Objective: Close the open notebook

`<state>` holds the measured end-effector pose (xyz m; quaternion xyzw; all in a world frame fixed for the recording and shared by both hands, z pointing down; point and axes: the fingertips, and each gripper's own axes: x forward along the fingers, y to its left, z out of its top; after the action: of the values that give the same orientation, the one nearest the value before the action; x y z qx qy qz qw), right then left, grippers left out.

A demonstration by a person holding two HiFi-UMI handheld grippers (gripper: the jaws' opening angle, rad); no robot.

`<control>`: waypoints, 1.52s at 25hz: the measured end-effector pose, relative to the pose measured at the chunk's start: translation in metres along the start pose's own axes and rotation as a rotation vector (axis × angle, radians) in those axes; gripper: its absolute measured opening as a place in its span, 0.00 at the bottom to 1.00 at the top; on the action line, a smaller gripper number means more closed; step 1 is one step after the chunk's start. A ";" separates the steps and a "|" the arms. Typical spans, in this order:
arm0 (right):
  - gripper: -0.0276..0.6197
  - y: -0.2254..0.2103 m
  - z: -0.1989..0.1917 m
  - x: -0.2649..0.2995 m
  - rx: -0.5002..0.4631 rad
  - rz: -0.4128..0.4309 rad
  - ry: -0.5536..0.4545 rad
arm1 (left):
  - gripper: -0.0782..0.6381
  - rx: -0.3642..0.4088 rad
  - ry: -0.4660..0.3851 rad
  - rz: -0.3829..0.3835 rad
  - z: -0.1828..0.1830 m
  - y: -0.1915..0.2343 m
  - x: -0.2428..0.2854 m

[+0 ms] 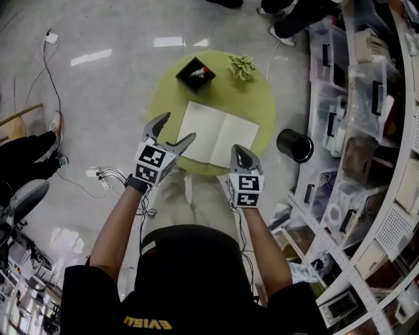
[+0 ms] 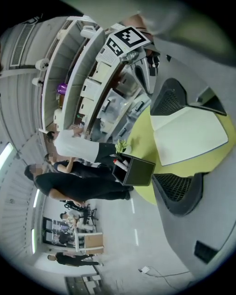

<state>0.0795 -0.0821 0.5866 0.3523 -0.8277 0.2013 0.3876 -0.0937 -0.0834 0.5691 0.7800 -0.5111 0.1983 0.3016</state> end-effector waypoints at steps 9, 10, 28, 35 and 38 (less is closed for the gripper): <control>0.05 0.006 -0.037 0.080 -0.113 0.035 0.215 | 0.66 -0.025 0.060 0.024 -0.032 0.026 0.037; 0.05 0.005 -0.039 0.087 -0.131 0.030 0.237 | 0.65 -0.024 0.062 0.029 -0.033 0.030 0.039; 0.05 -0.004 -0.053 0.125 -0.358 0.010 0.380 | 0.50 -0.017 0.209 0.119 -0.065 0.068 0.114; 0.04 -0.004 -0.055 0.127 -0.343 0.055 0.422 | 0.44 0.009 0.262 0.116 -0.065 0.071 0.119; 0.03 -0.003 -0.054 0.127 -0.327 0.085 0.446 | 0.40 0.054 0.270 0.115 -0.057 0.068 0.123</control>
<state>0.0514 -0.1056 0.7201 0.1971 -0.7576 0.1537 0.6030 -0.1071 -0.1484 0.7051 0.7235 -0.5043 0.3321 0.3347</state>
